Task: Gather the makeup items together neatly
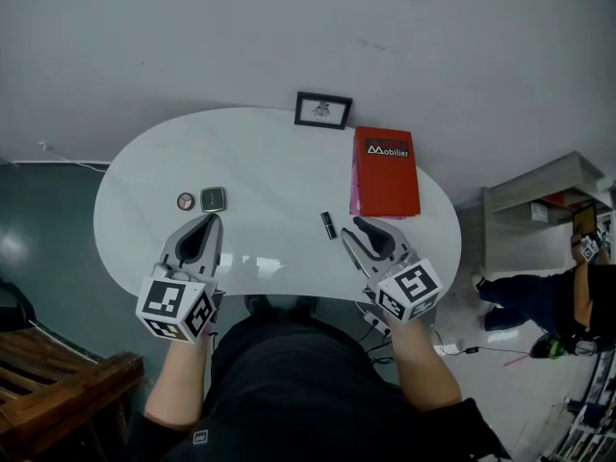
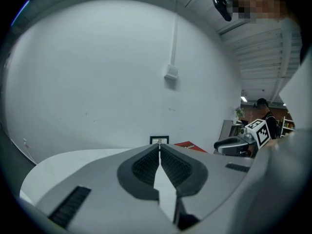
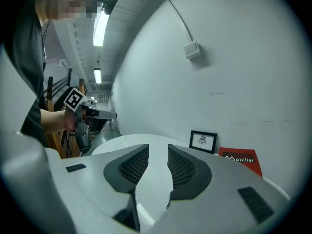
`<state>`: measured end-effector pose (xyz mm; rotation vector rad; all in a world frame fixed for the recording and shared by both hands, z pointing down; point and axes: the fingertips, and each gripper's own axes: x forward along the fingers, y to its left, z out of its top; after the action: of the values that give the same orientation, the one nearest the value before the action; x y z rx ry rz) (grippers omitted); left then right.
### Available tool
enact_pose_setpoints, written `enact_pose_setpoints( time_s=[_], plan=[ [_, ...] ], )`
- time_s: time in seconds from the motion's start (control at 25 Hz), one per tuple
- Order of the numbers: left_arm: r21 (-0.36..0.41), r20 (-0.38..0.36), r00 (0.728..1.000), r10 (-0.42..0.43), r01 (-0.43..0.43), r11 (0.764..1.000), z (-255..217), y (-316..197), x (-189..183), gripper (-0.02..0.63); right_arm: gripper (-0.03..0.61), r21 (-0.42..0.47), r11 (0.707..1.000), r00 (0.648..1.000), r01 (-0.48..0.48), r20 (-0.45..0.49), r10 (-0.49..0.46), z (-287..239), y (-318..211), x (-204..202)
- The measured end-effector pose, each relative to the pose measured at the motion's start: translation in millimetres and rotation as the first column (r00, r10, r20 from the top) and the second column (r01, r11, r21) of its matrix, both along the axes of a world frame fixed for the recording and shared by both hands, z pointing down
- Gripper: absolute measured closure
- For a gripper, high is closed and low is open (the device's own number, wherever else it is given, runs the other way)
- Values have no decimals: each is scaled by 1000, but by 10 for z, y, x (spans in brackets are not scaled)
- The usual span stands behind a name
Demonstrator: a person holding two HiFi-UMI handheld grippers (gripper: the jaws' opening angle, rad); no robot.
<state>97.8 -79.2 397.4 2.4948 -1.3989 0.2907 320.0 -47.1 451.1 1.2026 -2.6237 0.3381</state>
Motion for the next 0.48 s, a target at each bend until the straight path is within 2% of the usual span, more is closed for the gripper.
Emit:
enact_pose_setpoints(
  time_s=[0.28, 0.48],
  plan=[
    [-60, 0, 999, 52, -52, 997, 247, -41, 57, 594, 447, -95, 994, 998, -57, -35, 54, 398, -47, 53],
    [-109, -1, 996, 88, -87, 990, 464, -20, 167, 594, 422, -218, 972, 994, -82, -90, 63, 802, -79, 67]
  ],
)
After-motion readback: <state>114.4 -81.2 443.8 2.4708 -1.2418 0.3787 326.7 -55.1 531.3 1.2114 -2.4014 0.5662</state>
